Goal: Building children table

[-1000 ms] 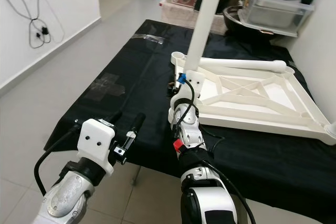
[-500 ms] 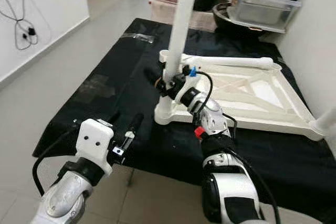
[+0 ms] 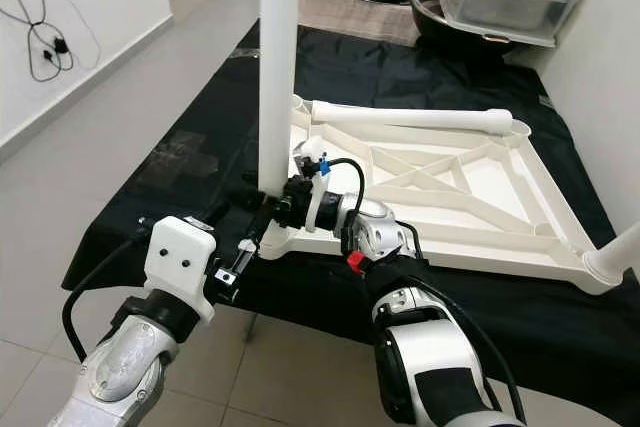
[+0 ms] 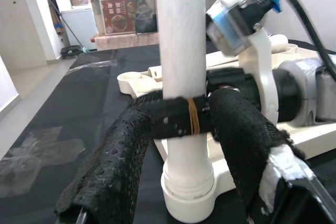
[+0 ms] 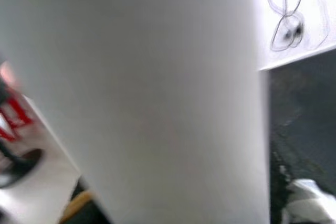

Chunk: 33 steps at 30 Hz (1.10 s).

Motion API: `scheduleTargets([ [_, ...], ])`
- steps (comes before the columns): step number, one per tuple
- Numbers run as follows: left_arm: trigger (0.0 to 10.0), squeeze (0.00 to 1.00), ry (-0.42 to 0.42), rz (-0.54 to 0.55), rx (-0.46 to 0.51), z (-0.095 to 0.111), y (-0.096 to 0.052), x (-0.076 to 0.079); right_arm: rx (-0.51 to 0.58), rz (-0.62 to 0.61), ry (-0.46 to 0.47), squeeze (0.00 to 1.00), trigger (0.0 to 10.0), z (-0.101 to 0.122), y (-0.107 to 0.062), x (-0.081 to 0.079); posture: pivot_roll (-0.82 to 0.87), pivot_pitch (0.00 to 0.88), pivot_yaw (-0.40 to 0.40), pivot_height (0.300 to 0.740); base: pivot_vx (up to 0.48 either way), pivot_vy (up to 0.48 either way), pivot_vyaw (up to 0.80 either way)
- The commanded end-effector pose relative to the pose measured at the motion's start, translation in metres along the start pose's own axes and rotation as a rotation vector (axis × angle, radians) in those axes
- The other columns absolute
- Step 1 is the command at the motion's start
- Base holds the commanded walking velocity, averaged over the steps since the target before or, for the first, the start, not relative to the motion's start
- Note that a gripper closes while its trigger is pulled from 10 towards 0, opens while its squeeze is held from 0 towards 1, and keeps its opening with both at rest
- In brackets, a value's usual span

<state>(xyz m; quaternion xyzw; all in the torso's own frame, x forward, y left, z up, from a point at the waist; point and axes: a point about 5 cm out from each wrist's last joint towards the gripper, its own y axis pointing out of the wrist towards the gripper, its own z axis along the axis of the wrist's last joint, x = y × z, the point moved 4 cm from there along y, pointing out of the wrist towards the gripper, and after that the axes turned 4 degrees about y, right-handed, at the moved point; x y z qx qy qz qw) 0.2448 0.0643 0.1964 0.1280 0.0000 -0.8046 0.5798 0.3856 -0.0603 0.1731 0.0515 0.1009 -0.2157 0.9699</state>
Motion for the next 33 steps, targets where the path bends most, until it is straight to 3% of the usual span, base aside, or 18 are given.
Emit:
scheduleTargets([
  [1,10.0,0.00,0.002,0.002,-0.003,0.000,0.000,0.001,0.010,-0.046,0.019,0.00,0.0,0.001,-0.001,0.006,0.15,0.070,-0.114,0.740,0.000,0.000,0.00],
  [5,10.0,0.00,0.001,0.001,-0.003,-0.001,0.000,0.002,0.023,-0.150,0.001,0.00,0.0,0.003,-0.004,0.016,0.15,0.070,-0.115,0.740,0.000,0.000,0.00],
  [7,10.0,0.00,0.001,0.000,-0.002,-0.001,0.000,0.002,0.051,-0.350,-0.011,0.00,0.0,0.004,-0.010,0.034,0.15,0.069,-0.114,0.740,0.000,0.000,0.00],
  [8,10.0,0.00,0.001,0.000,-0.002,-0.001,0.000,0.002,0.051,-0.350,-0.011,0.00,0.0,0.004,-0.010,0.034,0.15,0.069,-0.114,0.740,0.000,0.000,0.00],
  [10,10.0,0.00,0.002,0.000,-0.003,-0.001,0.000,0.002,0.075,-0.773,-0.016,0.00,0.0,0.003,-0.032,0.066,0.15,0.070,-0.112,0.740,0.000,0.000,0.00],
  [11,10.0,0.00,0.002,0.000,-0.003,-0.001,0.000,0.002,0.075,-0.773,-0.016,0.00,0.0,0.003,-0.032,0.066,0.15,0.070,-0.112,0.740,0.000,0.000,0.00],
  [12,10.0,0.00,0.002,-0.001,-0.003,-0.001,0.000,0.002,0.074,-1.040,-0.033,0.00,0.0,-0.001,-0.056,0.081,0.15,0.070,-0.111,0.740,0.000,0.000,0.00],
  [14,10.0,0.00,0.002,-0.001,-0.003,-0.001,0.000,0.002,0.074,-1.040,-0.033,0.00,0.0,-0.001,-0.056,0.081,0.15,0.070,-0.111,0.740,0.000,0.000,0.00],
  [15,10.0,0.00,0.006,-0.005,-0.003,-0.001,0.001,0.002,0.090,-1.267,-0.024,0.00,0.0,-0.007,-0.081,0.086,0.15,0.071,-0.113,0.740,0.000,0.000,0.00],
  [16,10.0,0.00,0.006,-0.005,-0.003,-0.001,0.001,0.002,0.090,-1.267,-0.024,0.00,0.0,-0.007,-0.081,0.086,0.15,0.071,-0.113,0.740,0.000,0.000,0.00],
  [18,10.0,0.00,0.020,-0.014,-0.001,-0.001,0.001,0.004,0.123,-1.482,0.014,0.00,0.0,-0.015,-0.101,0.078,0.15,0.071,-0.112,0.740,0.000,0.000,0.00],
  [23,10.0,0.00,0.022,-0.015,-0.002,-0.002,0.001,0.004,0.123,-1.487,0.052,0.00,0.0,-0.021,-0.087,0.067,0.15,0.071,-0.115,0.740,0.000,0.000,0.00],
  [24,10.0,0.00,0.022,-0.015,-0.002,-0.002,0.000,0.004,0.140,-1.459,0.074,0.00,2.6,-0.022,-0.080,0.065,0.15,0.072,-0.111,0.740,0.000,0.000,0.00],
  [25,10.0,0.00,0.022,-0.015,-0.002,-0.002,0.000,0.004,0.140,-1.459,0.074,0.00,2.6,-0.022,-0.080,0.065,0.15,0.072,-0.111,0.740,0.000,0.000,0.00],
  [26,10.0,0.00,0.023,-0.016,-0.001,-0.002,0.001,0.004,0.163,-1.412,0.089,0.00,10.0,-0.020,-0.072,0.063,0.15,0.071,-0.113,0.740,0.000,0.000,0.00],
  [28,10.0,0.00,0.023,-0.015,-0.001,-0.002,0.001,0.004,0.206,-1.372,0.092,0.00,10.0,-0.014,-0.064,0.062,0.15,0.072,-0.113,0.740,0.000,0.000,0.00],
  [29,10.0,0.00,0.023,-0.015,-0.001,-0.002,0.001,0.004,0.243,-1.325,0.074,1.00,10.0,-0.007,-0.058,0.061,0.15,0.074,-0.110,0.740,0.000,0.000,0.00],
  [33,10.0,0.00,0.023,-0.014,-0.002,-0.002,0.001,0.004,0.276,-1.294,0.057,1.00,10.0,0.002,-0.056,0.061,0.15,0.075,-0.110,0.740,0.000,0.000,0.00],
])
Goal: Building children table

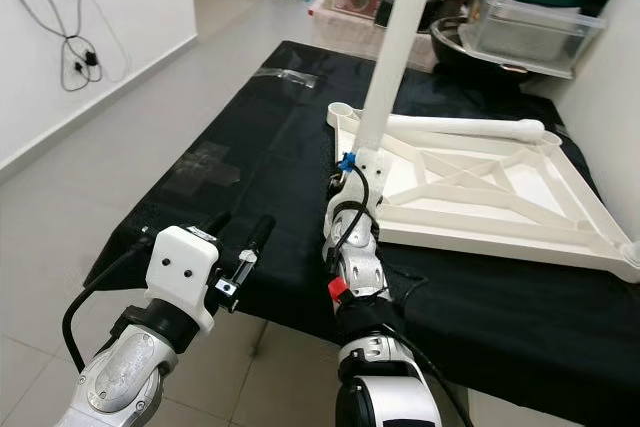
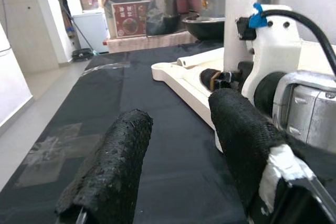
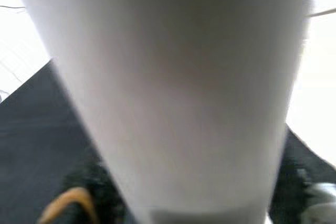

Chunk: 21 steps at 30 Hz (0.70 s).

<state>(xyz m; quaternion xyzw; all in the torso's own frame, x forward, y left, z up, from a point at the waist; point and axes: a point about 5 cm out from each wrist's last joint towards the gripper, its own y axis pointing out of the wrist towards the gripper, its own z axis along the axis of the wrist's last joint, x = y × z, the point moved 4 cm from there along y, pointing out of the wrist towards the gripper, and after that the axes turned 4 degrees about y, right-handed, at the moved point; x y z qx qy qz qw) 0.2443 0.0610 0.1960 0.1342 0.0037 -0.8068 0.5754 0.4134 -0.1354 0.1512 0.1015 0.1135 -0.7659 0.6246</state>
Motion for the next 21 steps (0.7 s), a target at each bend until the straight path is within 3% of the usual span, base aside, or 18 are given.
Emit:
scheduleTargets([
  [1,10.0,0.00,0.010,-0.002,-0.005,-0.002,0.000,0.000,0.051,0.133,0.037,0.00,10.0,0.021,0.010,-0.009,0.15,0.074,-0.112,0.740,0.000,0.000,0.00],
  [2,10.0,0.00,0.010,-0.002,-0.005,-0.002,0.000,0.000,0.051,0.133,0.037,0.00,10.0,0.021,0.010,-0.009,0.15,0.074,-0.112,0.740,0.000,0.000,0.00],
  [5,10.0,0.00,0.010,-0.001,-0.006,-0.002,0.000,0.000,0.064,0.410,0.069,0.00,10.0,0.039,0.012,-0.026,0.15,0.074,-0.111,0.740,0.000,0.000,0.00],
  [6,10.0,0.00,0.010,-0.001,-0.006,-0.002,0.000,0.000,0.064,0.410,0.069,0.00,10.0,0.039,0.012,-0.026,0.15,0.074,-0.111,0.740,0.000,0.000,0.00],
  [7,10.0,0.00,0.009,-0.001,-0.006,-0.002,0.000,0.000,0.037,0.533,0.083,0.00,10.0,0.040,0.008,-0.034,0.14,0.074,-0.111,0.740,0.000,0.000,0.00],
  [8,10.0,0.00,0.009,-0.001,-0.006,-0.002,0.000,0.000,0.037,0.533,0.083,0.00,10.0,0.040,0.008,-0.034,0.14,0.074,-0.111,0.740,0.000,0.000,0.00],
  [9,10.0,0.00,0.010,-0.002,-0.006,-0.003,0.000,0.000,-0.004,0.674,0.096,0.00,10.0,0.038,0.001,-0.042,0.15,0.073,-0.112,0.740,0.000,0.000,0.00],
  [10,10.0,0.00,0.010,-0.002,-0.006,-0.003,0.000,0.000,-0.004,0.674,0.096,0.00,10.0,0.038,0.001,-0.042,0.15,0.073,-0.112,0.740,0.000,0.000,0.00],
  [12,10.0,0.00,-0.002,0.003,-0.008,-0.003,0.001,0.001,-0.117,0.933,0.102,0.00,10.0,0.025,-0.017,-0.052,0.15,0.072,-0.115,0.740,0.000,0.000,0.00],
  [13,10.0,0.00,-0.002,0.003,-0.008,-0.003,0.001,0.001,-0.117,0.933,0.102,0.00,10.0,0.025,-0.017,-0.052,0.15,0.072,-0.115,0.740,0.000,0.000,0.00],
  [15,10.0,0.00,-0.003,0.004,-0.009,-0.003,0.000,0.001,-0.210,1.122,0.071,0.00,10.0,0.011,-0.035,-0.057,0.15,0.069,-0.114,0.740,0.000,0.000,0.00],
  [16,10.0,0.00,-0.003,0.004,-0.009,-0.003,0.000,0.001,-0.210,1.122,0.071,0.00,10.0,0.011,-0.035,-0.057,0.15,0.069,-0.114,0.740,0.000,0.000,0.00],
  [18,10.0,0.00,0.000,0.006,-0.008,-0.003,0.000,0.001,-0.319,1.336,-0.026,0.00,10.0,-0.008,-0.060,-0.059,0.15,0.068,-0.118,0.740,0.000,0.000,0.00],
  [19,10.0,0.00,0.000,0.006,-0.008,-0.003,0.000,0.001,-0.319,1.336,-0.026,0.00,10.0,-0.008,-0.060,-0.059,0.15,0.068,-0.118,0.740,0.000,0.000,0.00],
  [20,10.0,0.00,0.001,0.007,-0.007,-0.002,-0.001,0.001,-0.392,1.465,-0.081,0.00,10.0,-0.021,-0.073,-0.059,0.15,0.064,-0.120,0.740,0.000,0.000,0.00],
  [21,10.0,0.00,0.001,0.007,-0.007,-0.002,-0.001,0.001,-0.392,1.465,-0.081,0.00,10.0,-0.021,-0.073,-0.059,0.15,0.064,-0.120,0.740,0.000,0.000,0.00],
])
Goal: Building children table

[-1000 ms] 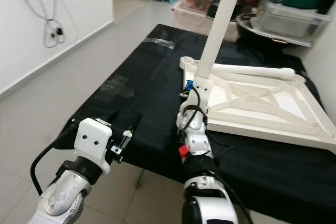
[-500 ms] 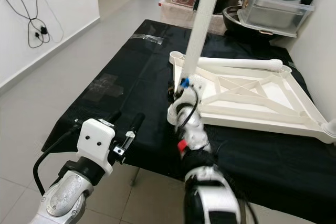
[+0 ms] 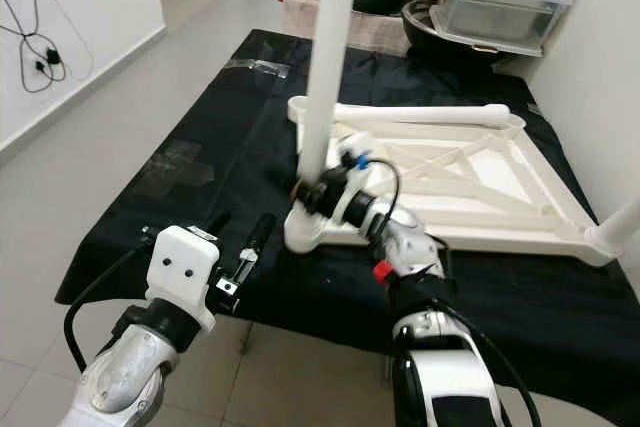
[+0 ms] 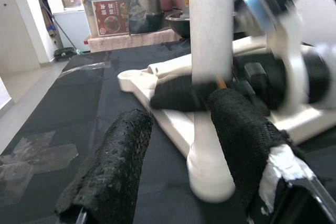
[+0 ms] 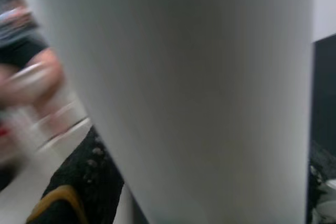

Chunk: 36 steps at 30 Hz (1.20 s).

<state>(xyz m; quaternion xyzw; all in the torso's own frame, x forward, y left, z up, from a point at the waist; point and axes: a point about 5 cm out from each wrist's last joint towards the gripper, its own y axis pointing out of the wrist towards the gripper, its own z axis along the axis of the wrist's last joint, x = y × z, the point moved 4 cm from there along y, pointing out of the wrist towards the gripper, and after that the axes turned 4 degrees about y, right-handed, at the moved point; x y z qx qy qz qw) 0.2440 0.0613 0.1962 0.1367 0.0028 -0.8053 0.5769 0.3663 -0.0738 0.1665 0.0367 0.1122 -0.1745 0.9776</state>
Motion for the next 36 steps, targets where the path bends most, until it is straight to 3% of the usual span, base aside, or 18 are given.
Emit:
scheduleTargets([
  [1,10.0,0.00,-0.002,0.003,-0.012,-0.003,0.000,0.001,-0.086,0.114,0.022,0.00,10.0,-0.021,0.009,-0.014,0.15,0.064,-0.120,0.740,0.000,0.000,0.00],
  [2,10.0,0.00,-0.002,0.003,-0.012,-0.003,0.000,0.001,-0.086,0.114,0.022,0.00,10.0,-0.021,0.009,-0.014,0.15,0.064,-0.120,0.740,0.000,0.000,0.00],
  [3,10.0,0.00,-0.002,0.003,-0.011,-0.003,-0.001,0.002,-0.079,0.097,0.019,0.00,6.2,-0.019,0.012,-0.011,0.15,0.065,-0.121,0.740,0.000,0.000,0.00],
  [4,10.0,0.00,-0.002,0.002,-0.011,-0.003,-0.001,0.002,-0.061,0.079,0.021,0.00,0.1,-0.016,0.016,-0.009,0.16,0.063,-0.119,0.740,0.000,0.000,0.00],
  [10,10.0,0.00,0.005,-0.005,-0.006,-0.002,0.000,0.004,0.033,0.017,0.040,0.00,0.0,0.001,0.020,-0.001,0.16,0.056,-0.119,0.740,0.000,0.000,0.00],
  [11,10.0,0.00,0.004,-0.005,-0.006,-0.002,0.000,0.004,0.086,-0.063,0.029,0.00,0.0,0.010,0.018,0.007,0.15,0.051,-0.118,0.740,0.000,0.000,0.00],
  [15,10.0,0.00,0.004,-0.005,-0.006,-0.002,0.000,0.004,0.086,-0.063,0.029,0.00,0.0,0.010,0.018,0.007,0.15,0.051,-0.118,0.740,0.000,0.000,0.00],
  [16,10.0,0.00,0.002,-0.006,-0.007,-0.003,0.000,0.004,0.117,-0.146,0.010,0.00,0.0,0.015,0.015,0.015,0.15,0.051,-0.119,0.740,0.000,0.000,0.00],
  [17,10.0,0.00,-0.001,-0.007,-0.007,-0.003,0.000,0.005,0.141,-0.309,-0.015,0.00,0.0,0.018,0.009,0.030,0.14,0.050,-0.116,0.740,0.000,0.000,0.00],
  [20,10.0,0.00,-0.001,-0.007,-0.007,-0.003,0.000,0.005,0.141,-0.309,-0.015,0.00,0.0,0.018,0.009,0.030,0.14,0.050,-0.116,0.740,0.000,0.000,0.00],
  [21,10.0,0.00,-0.002,-0.009,-0.006,-0.003,0.000,0.005,0.155,-0.509,-0.033,0.00,0.0,0.017,-0.002,0.047,0.14,0.049,-0.115,0.740,0.000,0.000,0.00],
  [23,10.0,0.00,-0.002,-0.009,-0.006,-0.003,0.000,0.005,0.155,-0.509,-0.033,0.00,0.0,0.017,-0.002,0.047,0.14,0.049,-0.115,0.740,0.000,0.000,0.00],
  [24,10.0,0.00,-0.002,-0.011,-0.006,-0.003,0.000,0.006,0.155,-0.792,-0.065,0.00,0.0,0.013,-0.023,0.068,0.14,0.051,-0.112,0.740,0.000,0.000,0.00],
  [26,10.0,0.00,-0.002,-0.011,-0.006,-0.003,0.000,0.006,0.155,-0.792,-0.065,0.00,0.0,0.013,-0.023,0.068,0.14,0.051,-0.112,0.740,0.000,0.000,0.00],
  [28,10.0,0.00,0.000,-0.015,-0.006,-0.003,0.000,0.006,0.150,-1.349,-0.124,0.00,0.0,0.004,-0.076,0.084,0.14,0.056,-0.116,0.740,0.000,0.000,0.00],
  [29,10.0,0.00,0.000,-0.016,-0.007,-0.004,0.000,0.006,0.147,-1.501,-0.137,0.00,0.0,0.002,-0.092,0.083,0.14,0.056,-0.116,0.740,0.000,0.000,0.00],
  [35,10.0,0.00,0.002,-0.016,-0.006,-0.003,0.001,0.006,0.126,-1.592,-0.100,0.00,0.0,-0.007,-0.093,0.075,0.14,0.058,-0.118,0.740,0.000,0.000,0.00],
  [36,10.0,0.00,0.001,-0.012,-0.006,-0.003,0.001,0.005,0.145,-1.554,-0.019,0.00,6.1,-0.015,-0.074,0.065,0.14,0.060,-0.118,0.740,0.000,0.000,0.00],
])
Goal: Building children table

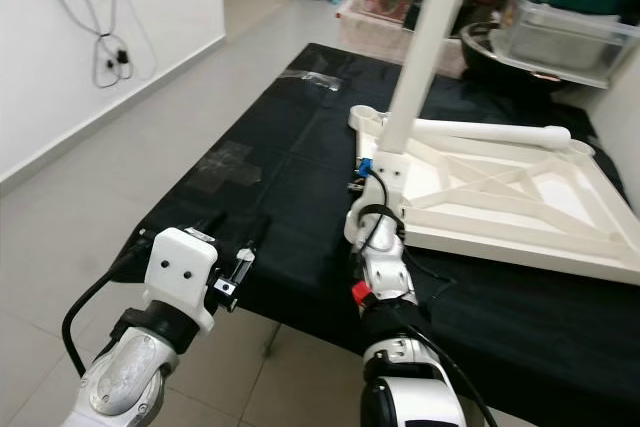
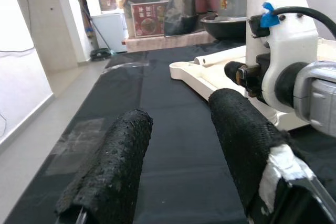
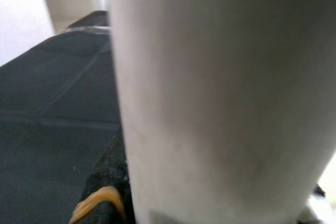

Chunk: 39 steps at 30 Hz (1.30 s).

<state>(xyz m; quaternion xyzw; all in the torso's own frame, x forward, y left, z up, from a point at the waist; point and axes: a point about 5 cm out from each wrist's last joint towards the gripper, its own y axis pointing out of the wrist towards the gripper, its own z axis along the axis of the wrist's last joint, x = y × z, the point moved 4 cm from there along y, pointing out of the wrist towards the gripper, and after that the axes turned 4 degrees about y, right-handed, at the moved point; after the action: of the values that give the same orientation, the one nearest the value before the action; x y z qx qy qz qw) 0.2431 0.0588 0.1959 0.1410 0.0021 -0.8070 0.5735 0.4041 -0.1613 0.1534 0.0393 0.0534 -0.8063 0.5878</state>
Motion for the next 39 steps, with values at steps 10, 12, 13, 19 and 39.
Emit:
scheduleTargets([
  [10,10.0,0.00,-0.004,-0.005,-0.012,-0.003,0.001,0.003,0.067,0.276,0.119,1.00,10.0,0.011,-0.002,-0.039,0.14,0.065,-0.118,0.740,0.000,0.000,0.00],
  [12,10.0,0.00,-0.003,-0.005,-0.012,-0.003,0.001,0.003,0.066,0.341,0.146,0.00,10.0,0.015,0.000,-0.044,0.14,0.066,-0.119,0.740,0.000,0.000,0.00],
  [13,10.0,0.00,-0.003,-0.005,-0.012,-0.003,0.001,0.003,0.066,0.341,0.146,0.00,10.0,0.015,0.000,-0.044,0.14,0.066,-0.119,0.740,0.000,0.000,0.00],
  [19,10.0,0.00,-0.001,-0.002,-0.012,-0.004,0.001,0.001,0.023,0.814,0.174,0.00,10.0,0.029,-0.009,-0.067,0.14,0.066,-0.113,0.740,0.000,0.000,0.00],
  [39,10.0,0.00,0.000,0.002,-0.008,-0.001,0.002,0.001,-0.156,1.566,0.174,0.00,0.0,0.034,-0.055,-0.102,0.16,0.073,-0.121,0.740,0.000,0.000,0.00],
])
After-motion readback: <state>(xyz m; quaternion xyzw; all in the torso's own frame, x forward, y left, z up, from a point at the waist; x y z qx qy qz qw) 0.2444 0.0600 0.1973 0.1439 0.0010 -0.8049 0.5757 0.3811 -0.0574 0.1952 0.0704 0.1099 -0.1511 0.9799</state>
